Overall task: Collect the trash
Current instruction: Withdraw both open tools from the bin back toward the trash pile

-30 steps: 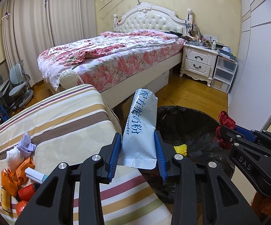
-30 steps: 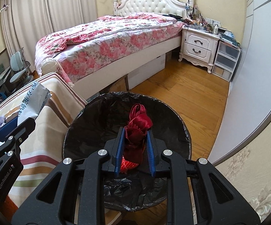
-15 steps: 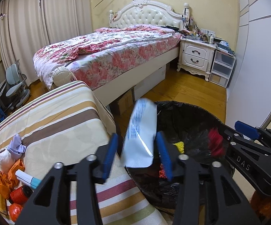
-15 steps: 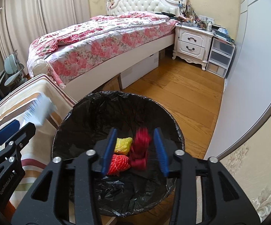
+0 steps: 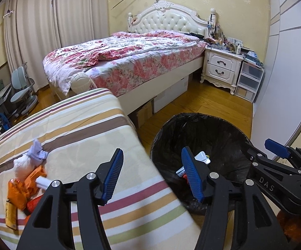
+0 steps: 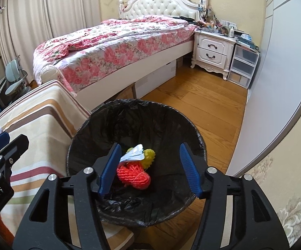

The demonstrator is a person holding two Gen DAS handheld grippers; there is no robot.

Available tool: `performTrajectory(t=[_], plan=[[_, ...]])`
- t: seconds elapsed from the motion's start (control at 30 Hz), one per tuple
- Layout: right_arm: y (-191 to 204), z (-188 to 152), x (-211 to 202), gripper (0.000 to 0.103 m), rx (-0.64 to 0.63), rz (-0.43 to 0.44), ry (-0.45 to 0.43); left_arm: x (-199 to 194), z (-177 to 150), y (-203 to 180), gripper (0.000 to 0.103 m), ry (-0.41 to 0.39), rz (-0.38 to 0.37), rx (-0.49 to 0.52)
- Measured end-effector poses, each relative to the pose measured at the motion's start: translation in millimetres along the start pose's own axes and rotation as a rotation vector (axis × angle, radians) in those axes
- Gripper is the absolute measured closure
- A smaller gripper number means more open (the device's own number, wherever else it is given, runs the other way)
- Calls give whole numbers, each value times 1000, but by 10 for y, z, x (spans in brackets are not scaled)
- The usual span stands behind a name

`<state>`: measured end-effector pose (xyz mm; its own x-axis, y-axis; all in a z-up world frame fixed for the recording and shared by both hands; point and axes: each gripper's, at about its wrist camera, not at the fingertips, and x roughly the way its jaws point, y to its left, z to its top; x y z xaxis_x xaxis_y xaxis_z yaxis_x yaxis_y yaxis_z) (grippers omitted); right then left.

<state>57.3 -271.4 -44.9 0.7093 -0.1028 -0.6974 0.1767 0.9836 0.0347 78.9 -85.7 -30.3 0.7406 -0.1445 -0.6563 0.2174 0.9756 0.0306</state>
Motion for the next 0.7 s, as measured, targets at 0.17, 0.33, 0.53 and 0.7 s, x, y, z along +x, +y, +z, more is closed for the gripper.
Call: performTrajectory(t=[0.17,0.33,0.53,0.7], plan=[[226,-108,-153,44,-33,40,-2,-221,-140,223,46,-2,30,-20],[481,-204,-320,44,-67,84,-9,-436,-307,509,46,2,70,-56],[792,-312,-494,43,-110,139,-15,-675,-501,905,46,-2,142,-102],[1108,-388,-635,43,-164,191,-21,-818,-647,1241,46,3,208,-158]])
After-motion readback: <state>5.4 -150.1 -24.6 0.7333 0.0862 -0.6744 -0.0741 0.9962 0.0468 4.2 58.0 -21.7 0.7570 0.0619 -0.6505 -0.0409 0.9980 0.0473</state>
